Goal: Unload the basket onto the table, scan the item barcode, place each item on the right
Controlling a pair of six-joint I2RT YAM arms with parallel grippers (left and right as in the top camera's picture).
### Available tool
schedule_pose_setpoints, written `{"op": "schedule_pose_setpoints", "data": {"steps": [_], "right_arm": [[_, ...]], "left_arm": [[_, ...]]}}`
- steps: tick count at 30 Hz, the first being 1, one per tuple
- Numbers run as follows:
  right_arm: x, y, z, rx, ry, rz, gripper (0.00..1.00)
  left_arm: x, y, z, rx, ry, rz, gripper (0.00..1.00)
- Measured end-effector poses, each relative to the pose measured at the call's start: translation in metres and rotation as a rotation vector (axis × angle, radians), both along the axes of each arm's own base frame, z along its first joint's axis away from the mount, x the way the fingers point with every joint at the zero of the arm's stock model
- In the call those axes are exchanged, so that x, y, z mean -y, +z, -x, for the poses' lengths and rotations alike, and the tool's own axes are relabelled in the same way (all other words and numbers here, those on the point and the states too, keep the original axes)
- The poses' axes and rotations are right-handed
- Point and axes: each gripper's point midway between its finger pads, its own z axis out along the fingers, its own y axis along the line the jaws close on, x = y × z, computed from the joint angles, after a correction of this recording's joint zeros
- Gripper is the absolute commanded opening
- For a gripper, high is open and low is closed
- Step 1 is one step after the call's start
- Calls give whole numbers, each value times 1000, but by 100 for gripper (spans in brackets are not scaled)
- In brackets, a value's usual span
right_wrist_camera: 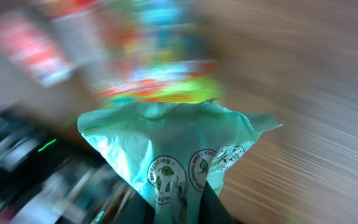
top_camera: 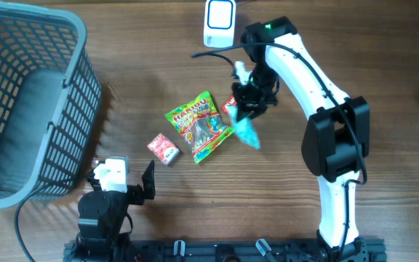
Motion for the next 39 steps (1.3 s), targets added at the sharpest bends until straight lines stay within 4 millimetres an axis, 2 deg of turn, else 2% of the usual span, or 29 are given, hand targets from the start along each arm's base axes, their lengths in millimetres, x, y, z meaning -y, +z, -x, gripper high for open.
{"op": "schedule_pose_setpoints", "data": {"steps": [4,8,13,16,17,18,20,22,24,26,28,31,32,33,34,37,39], "right_arm": [[-44,29,1,-13,20,-345,5],[-74,68,1,9,45,-678,4],[-86,94,-2,219,205,-968,5],[-90,101,-5,372,312,-1086,17],[-91,103,-6,425,345,-1121,17],[-91,104,-7,452,365,-1136,8],[-90,100,-7,480,399,-1127,4],[-87,85,-9,483,440,-1048,4],[-76,51,-20,480,485,-844,4],[-60,12,-44,489,456,-576,4],[-34,-20,-65,476,362,-291,6],[35,-58,-81,431,159,214,14],[53,-64,-83,427,110,322,22],[64,-68,-83,424,83,387,41],[76,-72,-82,420,54,455,100],[101,-90,-71,394,-6,596,100],[107,-94,-65,378,-11,629,100]], "left_arm": [[0,0,0,0,0,0,100],[0,0,0,0,0,0,100],[0,0,0,0,0,0,100],[0,0,0,0,0,0,100],[0,0,0,0,0,0,100],[0,0,0,0,0,0,100],[0,0,0,0,0,0,100],[0,0,0,0,0,0,100],[0,0,0,0,0,0,100],[0,0,0,0,0,0,100],[0,0,0,0,0,0,100],[0,0,0,0,0,0,100],[0,0,0,0,0,0,100],[0,0,0,0,0,0,100],[0,0,0,0,0,0,100],[0,0,0,0,0,0,100],[0,0,0,0,0,0,100]]}}
